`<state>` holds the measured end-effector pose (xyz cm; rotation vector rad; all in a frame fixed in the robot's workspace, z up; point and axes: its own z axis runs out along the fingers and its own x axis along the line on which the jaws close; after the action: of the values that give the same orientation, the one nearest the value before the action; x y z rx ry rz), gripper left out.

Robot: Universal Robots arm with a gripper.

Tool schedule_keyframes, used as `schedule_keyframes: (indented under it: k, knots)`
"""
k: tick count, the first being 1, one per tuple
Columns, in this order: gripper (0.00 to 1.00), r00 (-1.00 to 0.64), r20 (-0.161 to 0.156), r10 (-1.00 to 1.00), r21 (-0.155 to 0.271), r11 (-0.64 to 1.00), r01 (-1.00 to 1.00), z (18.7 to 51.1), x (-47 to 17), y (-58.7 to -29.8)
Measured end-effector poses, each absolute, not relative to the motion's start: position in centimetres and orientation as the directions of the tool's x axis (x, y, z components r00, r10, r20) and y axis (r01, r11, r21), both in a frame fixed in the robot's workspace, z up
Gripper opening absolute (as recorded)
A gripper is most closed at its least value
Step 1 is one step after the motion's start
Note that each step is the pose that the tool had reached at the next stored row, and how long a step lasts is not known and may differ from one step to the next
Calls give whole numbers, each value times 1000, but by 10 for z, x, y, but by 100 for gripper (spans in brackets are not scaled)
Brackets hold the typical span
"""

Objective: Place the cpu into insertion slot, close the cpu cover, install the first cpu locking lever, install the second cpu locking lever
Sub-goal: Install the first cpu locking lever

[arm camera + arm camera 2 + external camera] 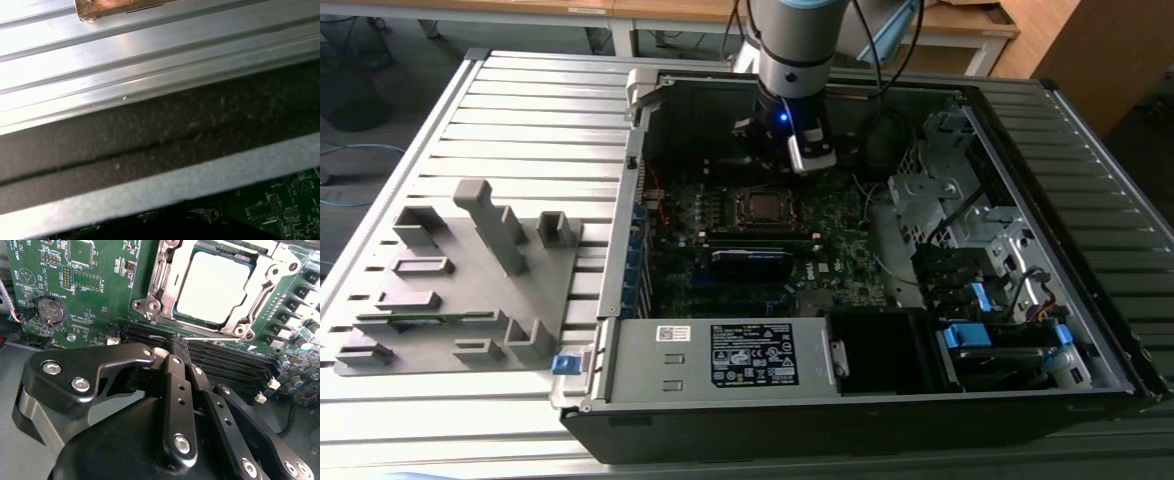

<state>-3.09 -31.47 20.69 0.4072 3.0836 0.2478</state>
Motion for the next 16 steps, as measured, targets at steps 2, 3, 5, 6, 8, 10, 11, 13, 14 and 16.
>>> schedule_keyframes:
  k: [2,3,5,6,8,10,11,13,14,16]
  knots:
    - [11,-965,0,263,160,952,260,207,-31,-314]
    - [11,-964,0,265,160,952,261,207,-31,-314]
    - [11,-964,0,267,160,951,264,207,-31,-314]
    - [11,-964,0,267,160,951,264,207,-31,-314]
    - [11,-964,-3,268,160,951,264,206,-31,-314]
    - [11,-963,-13,267,163,951,262,206,-31,-314]
    - [11,-963,-20,267,165,951,261,205,-31,-314]
    - [11,-963,-29,267,168,951,259,205,-31,-314]
    - [11,-963,-33,267,169,951,258,205,-31,-314]
    - [11,-963,-37,267,170,951,258,204,-31,-314]
